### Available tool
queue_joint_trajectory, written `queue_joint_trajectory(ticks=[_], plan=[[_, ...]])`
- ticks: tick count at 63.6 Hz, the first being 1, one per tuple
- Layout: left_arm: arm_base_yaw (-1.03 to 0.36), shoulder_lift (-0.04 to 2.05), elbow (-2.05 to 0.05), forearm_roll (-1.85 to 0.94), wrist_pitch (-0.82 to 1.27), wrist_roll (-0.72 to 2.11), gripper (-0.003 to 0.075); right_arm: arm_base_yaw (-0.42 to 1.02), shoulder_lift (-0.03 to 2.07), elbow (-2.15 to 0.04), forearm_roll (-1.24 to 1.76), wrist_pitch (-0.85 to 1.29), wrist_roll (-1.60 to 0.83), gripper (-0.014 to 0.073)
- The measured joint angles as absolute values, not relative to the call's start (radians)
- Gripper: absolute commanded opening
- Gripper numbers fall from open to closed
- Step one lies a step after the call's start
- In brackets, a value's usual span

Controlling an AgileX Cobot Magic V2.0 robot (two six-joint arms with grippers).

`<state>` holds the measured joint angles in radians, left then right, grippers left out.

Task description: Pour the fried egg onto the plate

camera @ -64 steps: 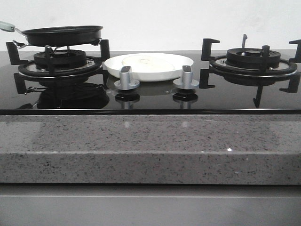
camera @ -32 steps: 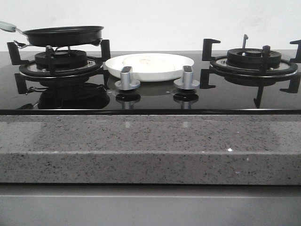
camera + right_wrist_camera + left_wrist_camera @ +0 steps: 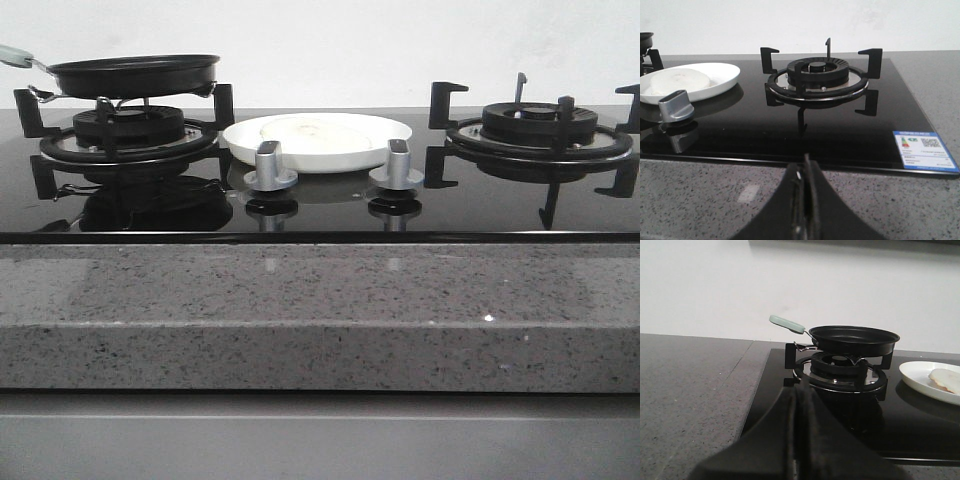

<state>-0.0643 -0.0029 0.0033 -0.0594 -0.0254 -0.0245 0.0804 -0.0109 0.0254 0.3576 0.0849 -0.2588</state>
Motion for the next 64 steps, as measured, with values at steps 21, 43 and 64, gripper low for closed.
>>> queue_joint_trajectory(ticks=[21,43,64], plan=[[-0.064,-0.003,0.003,-0.059,-0.025,-0.024,-0.002,0.08,-0.011,0.026,0.05,-0.011,0.022,-0.0069],[-0.064,-0.003,0.003,-0.059,-0.025,-0.024,-0.002,0.08,-0.011,0.026,0.041,-0.015,0.032,-0.0069],[-0.064,-0.003,0.003,-0.059,-0.025,-0.024,-0.002,0.08,-0.011,0.026,0.041,-0.022,0.047,-0.0069]])
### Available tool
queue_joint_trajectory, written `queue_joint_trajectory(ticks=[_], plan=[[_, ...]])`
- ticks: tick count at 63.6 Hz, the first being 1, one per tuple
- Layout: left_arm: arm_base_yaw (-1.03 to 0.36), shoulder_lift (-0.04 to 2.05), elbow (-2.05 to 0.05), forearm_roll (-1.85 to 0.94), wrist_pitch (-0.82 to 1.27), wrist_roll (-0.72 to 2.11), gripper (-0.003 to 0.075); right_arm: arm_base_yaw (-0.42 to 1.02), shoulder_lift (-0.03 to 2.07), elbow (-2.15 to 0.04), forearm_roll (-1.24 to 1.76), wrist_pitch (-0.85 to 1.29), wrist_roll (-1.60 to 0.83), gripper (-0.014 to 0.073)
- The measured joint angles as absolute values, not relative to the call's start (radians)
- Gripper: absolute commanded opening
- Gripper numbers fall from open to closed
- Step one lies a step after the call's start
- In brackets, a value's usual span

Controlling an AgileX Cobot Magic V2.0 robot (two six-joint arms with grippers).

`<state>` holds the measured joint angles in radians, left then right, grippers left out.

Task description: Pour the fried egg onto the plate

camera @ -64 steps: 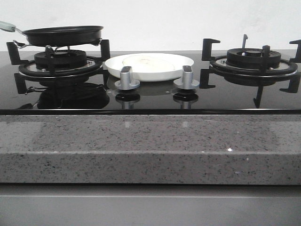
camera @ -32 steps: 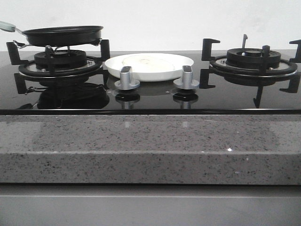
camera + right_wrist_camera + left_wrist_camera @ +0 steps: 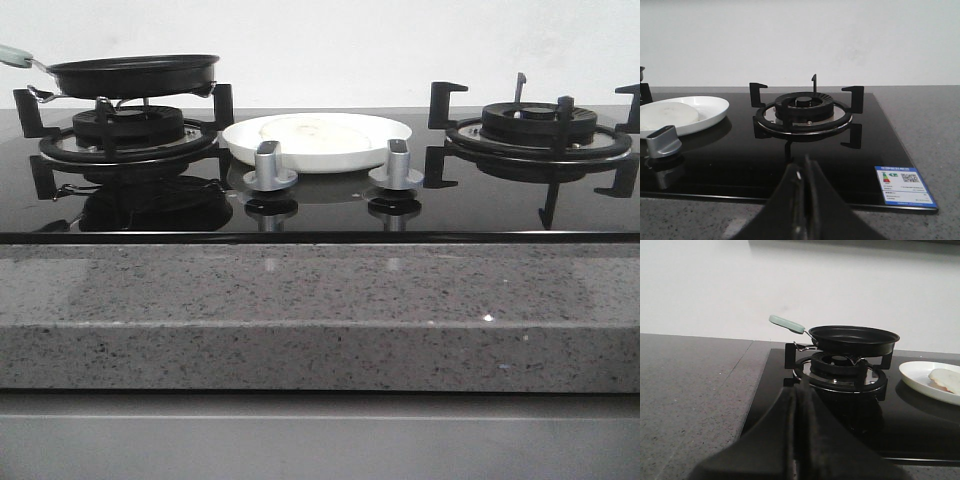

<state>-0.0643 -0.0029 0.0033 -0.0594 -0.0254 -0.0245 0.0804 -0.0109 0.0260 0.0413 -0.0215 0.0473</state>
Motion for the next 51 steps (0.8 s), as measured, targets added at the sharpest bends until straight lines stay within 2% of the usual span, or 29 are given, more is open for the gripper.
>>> queue_joint_trajectory(ticks=[36,51], plan=[[-0.064,-0.003,0.003,-0.059,-0.025,-0.024,-0.002,0.08,-0.011,0.026,0.04,-0.031,0.051,-0.0069],[-0.064,-0.003,0.003,-0.059,-0.025,-0.024,-0.002,0.015,-0.011,0.026,0.04,-0.031,0.052,-0.0069]])
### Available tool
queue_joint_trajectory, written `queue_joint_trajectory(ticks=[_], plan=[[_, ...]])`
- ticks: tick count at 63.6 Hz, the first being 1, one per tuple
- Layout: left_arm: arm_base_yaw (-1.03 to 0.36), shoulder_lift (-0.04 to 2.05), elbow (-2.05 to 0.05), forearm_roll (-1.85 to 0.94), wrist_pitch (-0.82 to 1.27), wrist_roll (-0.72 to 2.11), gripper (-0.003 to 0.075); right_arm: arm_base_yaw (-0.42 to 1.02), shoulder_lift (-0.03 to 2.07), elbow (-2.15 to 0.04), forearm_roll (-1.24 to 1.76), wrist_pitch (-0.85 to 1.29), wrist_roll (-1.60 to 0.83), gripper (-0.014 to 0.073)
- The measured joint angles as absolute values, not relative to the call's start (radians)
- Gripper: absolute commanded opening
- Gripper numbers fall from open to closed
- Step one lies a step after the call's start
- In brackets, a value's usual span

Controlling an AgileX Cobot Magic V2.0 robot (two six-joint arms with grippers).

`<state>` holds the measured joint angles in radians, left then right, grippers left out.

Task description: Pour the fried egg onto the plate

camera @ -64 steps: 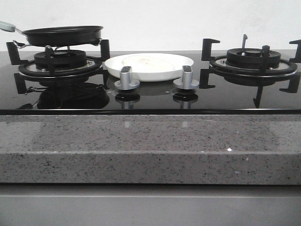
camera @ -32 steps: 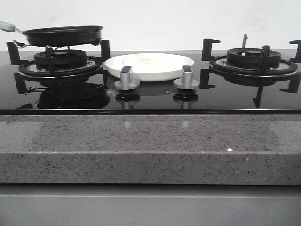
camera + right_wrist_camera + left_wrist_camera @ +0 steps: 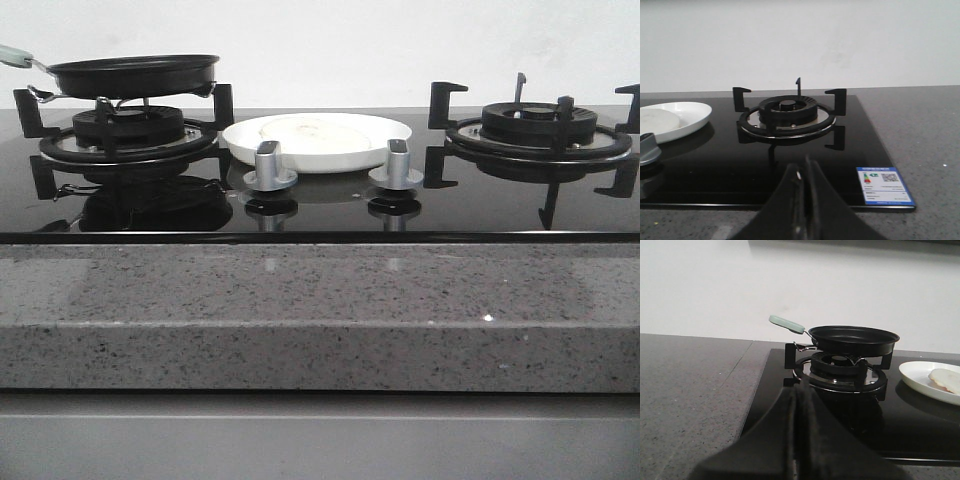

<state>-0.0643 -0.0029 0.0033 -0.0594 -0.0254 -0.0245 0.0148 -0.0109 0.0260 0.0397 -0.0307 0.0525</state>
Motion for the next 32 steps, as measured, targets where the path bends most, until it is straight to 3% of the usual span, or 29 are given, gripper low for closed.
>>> queue_joint_trajectory(ticks=[32], plan=[[-0.064,-0.003,0.003,-0.059,-0.025,-0.024,-0.002,0.008,-0.011,0.026,0.04,-0.031,0.052,-0.0069]])
